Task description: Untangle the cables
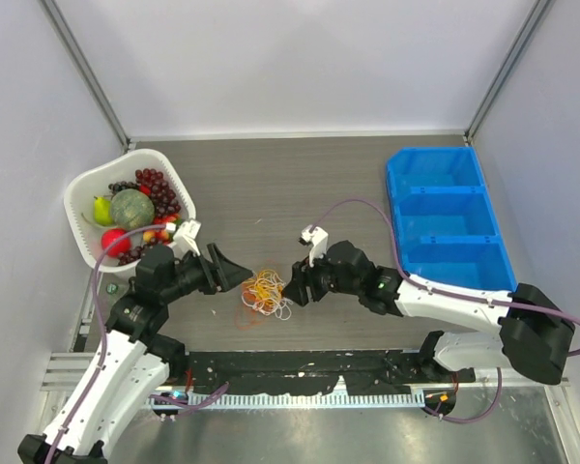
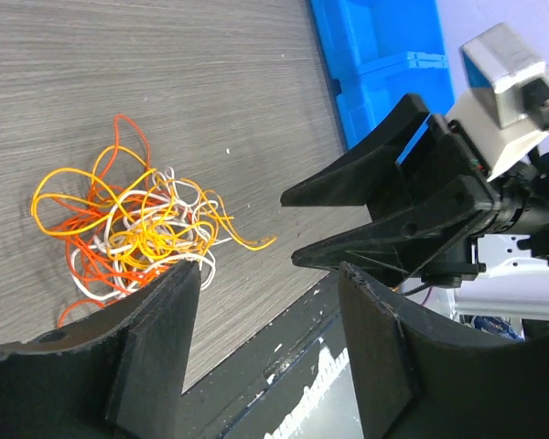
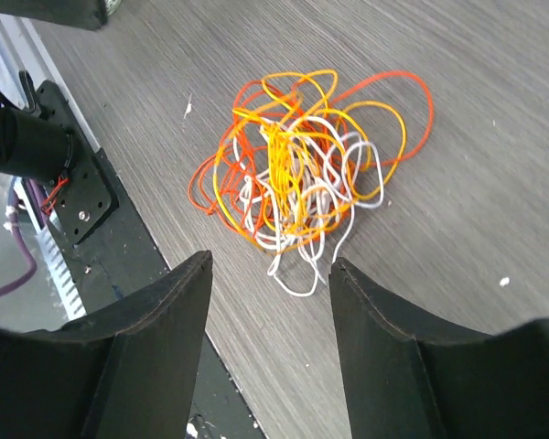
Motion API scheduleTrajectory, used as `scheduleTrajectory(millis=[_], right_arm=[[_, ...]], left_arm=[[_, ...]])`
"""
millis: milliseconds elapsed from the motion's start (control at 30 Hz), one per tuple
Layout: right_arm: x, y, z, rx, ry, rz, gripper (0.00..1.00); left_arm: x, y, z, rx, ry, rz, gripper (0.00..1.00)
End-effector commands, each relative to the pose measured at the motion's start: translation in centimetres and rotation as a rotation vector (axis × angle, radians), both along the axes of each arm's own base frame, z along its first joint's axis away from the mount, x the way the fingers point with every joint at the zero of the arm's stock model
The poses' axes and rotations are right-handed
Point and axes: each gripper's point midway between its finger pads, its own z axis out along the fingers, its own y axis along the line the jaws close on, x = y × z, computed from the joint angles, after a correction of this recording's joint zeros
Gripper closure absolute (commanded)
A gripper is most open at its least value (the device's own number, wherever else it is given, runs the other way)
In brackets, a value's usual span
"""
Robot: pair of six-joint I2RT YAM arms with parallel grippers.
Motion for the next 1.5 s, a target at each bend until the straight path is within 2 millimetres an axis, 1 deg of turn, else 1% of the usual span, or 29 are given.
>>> scheduleTrajectory(millis=[0,33,67,100,133,233,300,333,367,400,467,600,633,700,767,833,900,933,967,1000,1033,1067,1100,1133,1167,1200,1233,1333,1467], right_arm=[[1.8,2.1,3.0,-0.004,-0.159,0.070,0.39],[1.5,2.9,2.3,-0.011,-0.138,0.105,0.39],[1.5,3.7,2.9,0.011,-0.136,0.128,0.39],[0.6,4.6,1.6,0.009,-0.086,0.192,0.39],[0.1,5.3,1.5,0.035,-0.079,0.220,0.39],[-1.4,6.3,-0.1,0.074,-0.045,0.273,0.41],[-1.7,6.4,0.0,0.099,-0.034,0.270,0.53],[-1.7,6.3,0.6,0.116,-0.036,0.262,0.67],[-1.5,6.1,1.0,0.122,-0.043,0.245,0.75],[-1.5,6.0,2.3,0.148,-0.054,0.231,0.91],[-1.4,5.6,4.1,0.193,-0.071,0.198,0.99],[-2.4,5.6,7.8,0.313,-0.065,0.218,0.99],[-2.9,5.7,8.2,0.332,-0.045,0.235,0.99],[-3.6,5.9,9.1,0.371,-0.030,0.263,0.99],[-4.2,6.2,10.4,0.420,-0.020,0.294,0.99],[-4.9,6.3,11.8,0.459,-0.011,0.323,0.99],[-5.3,6.5,15.0,0.507,-0.035,0.352,0.99],[-5.7,6.2,17.1,0.532,-0.059,0.370,0.99],[-5.9,5.7,20.4,0.558,-0.114,0.379,0.99],[-5.8,5.4,21.7,0.556,-0.133,0.369,0.99],[-6.1,4.5,25.5,0.568,-0.205,0.371,0.99],[-5.8,4.0,27.3,0.570,-0.269,0.358,0.99],[-6.3,2.7,31.4,0.604,-0.324,0.350,0.99],[-6.2,1.9,33.3,0.618,-0.376,0.329,0.99],[-6.7,0.4,36.9,0.659,-0.433,0.312,0.99],[-6.9,-0.4,38.4,0.665,-0.468,0.302,0.99],[-7.3,-1.9,41.7,0.719,-0.531,0.273,0.99],[-6.9,-3.9,44.0,0.718,-0.611,0.204,0.99],[-5.1,-5.9,44.4,0.672,-0.682,0.066,0.99]], left_arm=[[-1.1,-0.2,-1.0,-0.029,0.038,-0.020,0.38],[-1.3,-0.3,-1.2,-0.033,0.047,-0.025,0.40],[-1.6,-0.4,-1.3,-0.038,0.058,-0.038,0.44],[-1.9,-0.6,-1.4,-0.042,0.071,-0.052,0.45],[-2.2,-0.8,-1.5,-0.049,0.085,-0.074,0.47],[-2.7,-1.2,-1.7,-0.062,0.120,-0.108,0.51],[-2.6,-1.4,-2.0,-0.071,0.129,-0.107,0.54],[-2.4,-1.5,-2.1,-0.081,0.134,-0.105,0.56],[-2.3,-1.7,-2.2,-0.099,0.135,-0.107,0.57],[-2.1,-2.0,-2.5,-0.118,0.148,-0.111,0.59],[-1.7,-2.9,-2.9,-0.163,0.152,-0.136,0.59],[-1.0,-5.0,-4.6,-0.148,0.214,-0.183,0.60],[-0.4,-5.7,-4.4,-0.149,0.195,-0.192,0.58],[0.6,-7.0,-4.4,-0.141,0.179,-0.203,0.47],[2.1,-7.5,-6.0,-0.087,0.205,-0.157,0.36],[3.4,-7.9,-8.1,-0.041,0.249,-0.123,0.34],[4.4,-7.9,-10.9,0.004,0.310,-0.080,0.33],[4.7,-7.8,-12.1,0.022,0.331,-0.063,0.33],[4.9,-7.8,-12.9,0.033,0.349,-0.051,0.33],[5.1,-7.8,-13.6,0.038,0.359,-0.040,0.33],[5.1,-7.6,-14.4,0.043,0.367,-0.027,0.33],[5.0,-7.4,-15.2,0.048,0.381,-0.017,0.32],[4.8,-7.2,-15.9,0.059,0.396,-0.005,0.32],[4.8,-7.0,-16.5,0.072,0.403,0.003,0.32],[4.7,-6.7,-17.1,0.085,0.413,0.014,0.32],[4.5,-6.5,-17.4,0.092,0.418,0.017,0.32],[4.3,-6.4,-17.7,0.095,0.422,0.021,0.32],[4.0,-5.7,-18.0,0.106,0.417,0.044,0.32],[3.8,-4.2,-18.2,0.161,0.397,0.093,0.31]])
